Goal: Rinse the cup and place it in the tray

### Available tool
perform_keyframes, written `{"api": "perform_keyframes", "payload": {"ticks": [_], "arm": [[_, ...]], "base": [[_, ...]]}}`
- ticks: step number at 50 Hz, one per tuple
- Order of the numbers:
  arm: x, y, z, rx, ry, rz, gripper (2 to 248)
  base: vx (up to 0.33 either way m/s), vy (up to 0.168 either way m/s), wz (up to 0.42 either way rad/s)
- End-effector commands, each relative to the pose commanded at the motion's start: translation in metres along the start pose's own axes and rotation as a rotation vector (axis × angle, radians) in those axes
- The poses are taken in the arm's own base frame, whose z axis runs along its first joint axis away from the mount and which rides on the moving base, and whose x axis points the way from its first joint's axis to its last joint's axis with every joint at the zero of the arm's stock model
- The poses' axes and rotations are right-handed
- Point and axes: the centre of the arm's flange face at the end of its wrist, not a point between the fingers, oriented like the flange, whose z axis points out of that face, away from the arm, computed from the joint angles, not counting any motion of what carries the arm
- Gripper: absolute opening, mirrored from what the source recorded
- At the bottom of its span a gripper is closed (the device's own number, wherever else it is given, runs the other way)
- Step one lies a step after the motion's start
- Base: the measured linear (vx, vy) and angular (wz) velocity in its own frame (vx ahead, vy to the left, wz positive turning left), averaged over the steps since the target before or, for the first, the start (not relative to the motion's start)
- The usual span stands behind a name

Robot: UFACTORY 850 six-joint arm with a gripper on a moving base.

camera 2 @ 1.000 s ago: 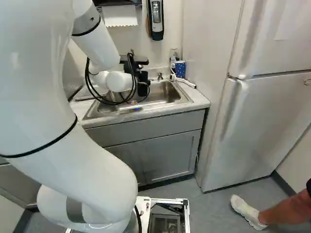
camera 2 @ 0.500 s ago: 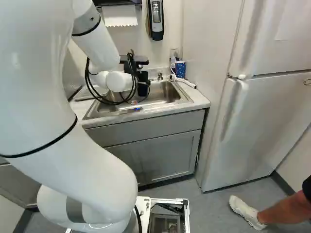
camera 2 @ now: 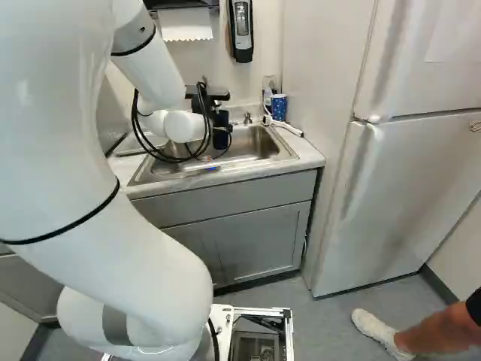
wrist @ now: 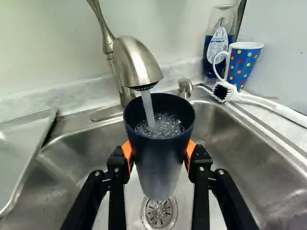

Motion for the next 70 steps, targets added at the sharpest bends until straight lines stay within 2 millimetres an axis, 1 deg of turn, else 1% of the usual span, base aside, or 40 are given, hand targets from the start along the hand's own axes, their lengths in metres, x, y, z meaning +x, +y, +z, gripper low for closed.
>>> {"api": "perform_keyframes", "payload": {"ticks": [48, 70], "arm": [[0.0, 0.0, 0.0, 0.002, 0.0, -0.003, 123], [0.001, -0.013, 0.004, 0.039, -0.001, -0.036, 123]], "base": [[0.0, 0.0, 0.0], [0.0, 0.0, 0.0]]}}
